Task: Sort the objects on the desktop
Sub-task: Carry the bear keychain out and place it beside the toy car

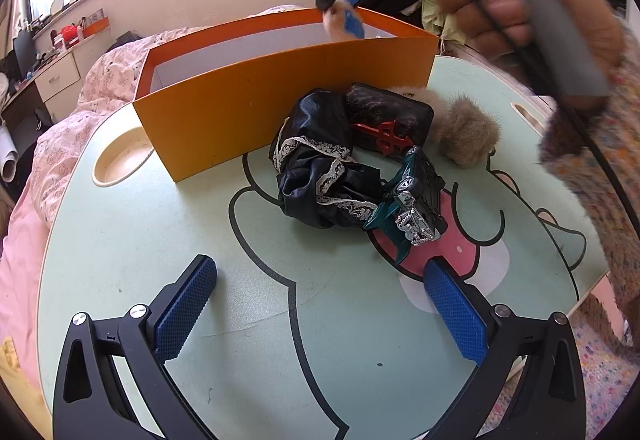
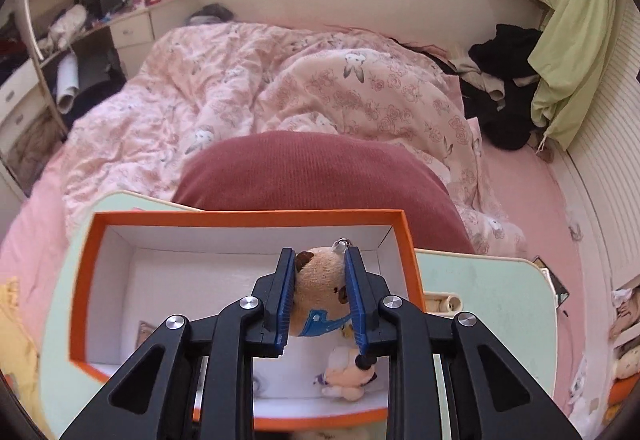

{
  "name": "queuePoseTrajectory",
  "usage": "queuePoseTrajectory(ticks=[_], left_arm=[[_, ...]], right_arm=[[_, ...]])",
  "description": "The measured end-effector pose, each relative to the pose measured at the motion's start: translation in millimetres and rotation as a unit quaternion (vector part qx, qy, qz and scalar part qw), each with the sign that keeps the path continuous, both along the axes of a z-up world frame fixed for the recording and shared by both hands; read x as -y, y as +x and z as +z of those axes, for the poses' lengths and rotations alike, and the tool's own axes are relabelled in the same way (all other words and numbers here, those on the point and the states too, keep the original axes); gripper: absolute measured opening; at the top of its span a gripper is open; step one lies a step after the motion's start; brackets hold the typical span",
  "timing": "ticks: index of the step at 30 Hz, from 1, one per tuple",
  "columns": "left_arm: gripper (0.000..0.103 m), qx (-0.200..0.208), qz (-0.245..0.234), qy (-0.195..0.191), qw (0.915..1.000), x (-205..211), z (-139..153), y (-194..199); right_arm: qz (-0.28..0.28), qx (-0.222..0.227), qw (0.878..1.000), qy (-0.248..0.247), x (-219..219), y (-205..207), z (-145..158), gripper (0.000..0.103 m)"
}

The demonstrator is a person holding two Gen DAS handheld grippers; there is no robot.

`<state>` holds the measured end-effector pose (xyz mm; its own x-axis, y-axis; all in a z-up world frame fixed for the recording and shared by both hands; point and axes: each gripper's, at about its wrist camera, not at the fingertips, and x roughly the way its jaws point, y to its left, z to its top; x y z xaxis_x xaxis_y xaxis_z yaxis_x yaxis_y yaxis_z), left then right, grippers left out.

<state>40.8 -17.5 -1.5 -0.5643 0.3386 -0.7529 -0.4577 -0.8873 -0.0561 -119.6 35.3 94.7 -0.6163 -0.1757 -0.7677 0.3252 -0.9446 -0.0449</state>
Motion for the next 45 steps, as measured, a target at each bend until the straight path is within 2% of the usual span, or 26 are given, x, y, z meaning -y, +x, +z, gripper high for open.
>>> queuePoseTrajectory(ticks=[4, 8, 11, 15, 17, 19, 20, 21, 27, 30, 33, 38, 40, 45], left_arm=[[0.103, 0.0, 0.0, 0.0, 1.0, 0, 0, 0], [0.103, 0.0, -0.001, 0.0, 1.0, 0, 0, 0], [0.103, 0.0, -0.001, 0.0, 1.0, 1, 0, -1], [0.103, 0.0, -0.001, 0.0, 1.0, 1, -1, -1], [0.103, 0.0, -0.002, 0.0, 1.0, 1, 0, -1], [0.103, 0.0, -0.002, 0.0, 1.0, 1, -1, -1], [0.103, 0.0, -0.002, 0.0, 1.0, 1, -1, -1], [0.103, 0.0, -0.002, 0.0, 1.0, 1, -1, -1], [0.103, 0.0, -0.002, 0.001, 1.0, 1, 0, -1], [0.103, 0.0, -0.002, 0.001, 1.0, 1, -1, -2], [0.103, 0.0, -0.002, 0.0, 1.0, 0, 0, -1], [0.103, 0.001, -0.001, 0.0, 1.0, 1, 0, -1], [0.103, 0.001, -0.001, -0.001, 1.0, 0, 1, -1], [0.103, 0.001, -0.001, -0.001, 1.0, 0, 1, 0]], right_arm=[[0.024, -0.015, 0.997, -0.072, -30, 44, 34, 0.023], [0.059, -0.002, 0.99, -0.128, -63, 88, 47, 0.024], [0.078, 0.025, 0.986, -0.146, -79, 109, 37, 0.024], [0.087, 0.085, 0.98, -0.158, -83, 116, 3, 0.024], [0.096, 0.1, 0.977, -0.161, -80, 117, -11, 0.029], [0.099, 0.109, 0.977, -0.155, -74, 118, -21, 0.038], [0.097, 0.108, 0.978, -0.152, -73, 119, -23, 0.052], [0.095, 0.1, 0.979, -0.15, -73, 122, -23, 0.062], [0.051, -0.001, 0.992, -0.114, -86, 139, -2, 0.064], [0.021, -0.039, 0.995, -0.086, -101, 150, -3, 0.068], [0.031, -0.033, 0.996, -0.081, -119, 166, -20, 0.068], [0.119, 0.018, 0.989, -0.082, -134, 200, -48, 0.068], [0.147, 0.03, 0.987, -0.06, -127, 213, -58, 0.068], [0.194, 0.018, 0.981, 0.011, -84, 230, -80, 0.068]])
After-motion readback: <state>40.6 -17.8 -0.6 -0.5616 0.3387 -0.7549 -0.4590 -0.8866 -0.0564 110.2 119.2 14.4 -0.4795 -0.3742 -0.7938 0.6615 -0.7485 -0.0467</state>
